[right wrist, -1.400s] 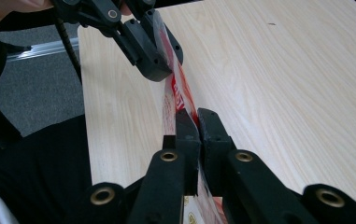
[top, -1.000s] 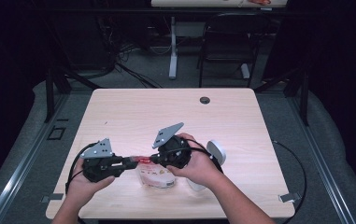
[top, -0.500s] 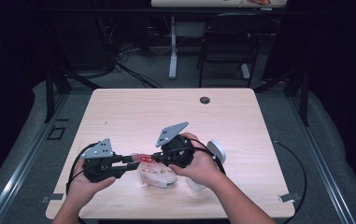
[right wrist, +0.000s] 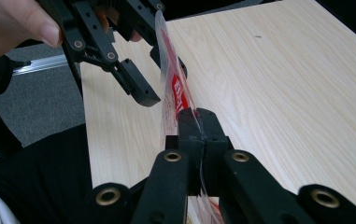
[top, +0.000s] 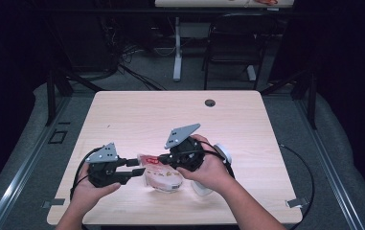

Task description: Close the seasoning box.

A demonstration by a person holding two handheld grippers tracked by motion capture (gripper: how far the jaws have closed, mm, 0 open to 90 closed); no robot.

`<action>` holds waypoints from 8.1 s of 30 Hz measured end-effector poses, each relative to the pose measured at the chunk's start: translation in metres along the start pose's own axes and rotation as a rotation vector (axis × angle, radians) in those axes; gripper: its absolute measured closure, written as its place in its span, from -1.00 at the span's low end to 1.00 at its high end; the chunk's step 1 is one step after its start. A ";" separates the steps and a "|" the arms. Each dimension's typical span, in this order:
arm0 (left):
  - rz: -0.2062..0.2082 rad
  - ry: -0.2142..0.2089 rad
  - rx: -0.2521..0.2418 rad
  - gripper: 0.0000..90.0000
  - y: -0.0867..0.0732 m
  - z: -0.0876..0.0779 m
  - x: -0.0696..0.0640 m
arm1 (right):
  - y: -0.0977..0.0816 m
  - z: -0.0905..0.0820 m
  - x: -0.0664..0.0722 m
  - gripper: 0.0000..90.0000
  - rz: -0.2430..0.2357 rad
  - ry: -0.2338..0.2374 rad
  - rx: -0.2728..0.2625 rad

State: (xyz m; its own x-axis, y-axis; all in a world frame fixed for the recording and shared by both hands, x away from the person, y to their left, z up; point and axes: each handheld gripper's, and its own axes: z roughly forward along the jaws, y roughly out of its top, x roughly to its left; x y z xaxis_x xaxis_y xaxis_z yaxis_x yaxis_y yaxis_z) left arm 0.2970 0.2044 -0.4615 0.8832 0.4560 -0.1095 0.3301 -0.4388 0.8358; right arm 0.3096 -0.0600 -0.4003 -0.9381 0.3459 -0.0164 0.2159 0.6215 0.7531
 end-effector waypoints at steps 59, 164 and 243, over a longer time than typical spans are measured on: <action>0.029 -0.100 0.029 -0.04 -0.019 0.045 -0.001 | 0.011 -0.040 -0.003 1.00 0.008 -0.004 -0.124; 0.028 -0.117 0.274 0.61 -0.014 0.042 -0.001 | -0.024 -0.052 -0.015 0.99 0.086 0.034 -0.173; 0.053 -0.078 0.407 0.63 -0.014 0.032 0.002 | -0.083 -0.033 -0.014 0.99 0.141 -0.058 -0.171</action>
State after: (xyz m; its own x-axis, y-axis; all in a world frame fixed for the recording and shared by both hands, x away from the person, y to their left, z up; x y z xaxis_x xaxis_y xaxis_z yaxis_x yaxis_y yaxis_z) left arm 0.3045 0.1864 -0.4904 0.9201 0.3710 -0.1256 0.3741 -0.7375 0.5623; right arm 0.2961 -0.1395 -0.4406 -0.8836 0.4640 0.0632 0.2905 0.4372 0.8512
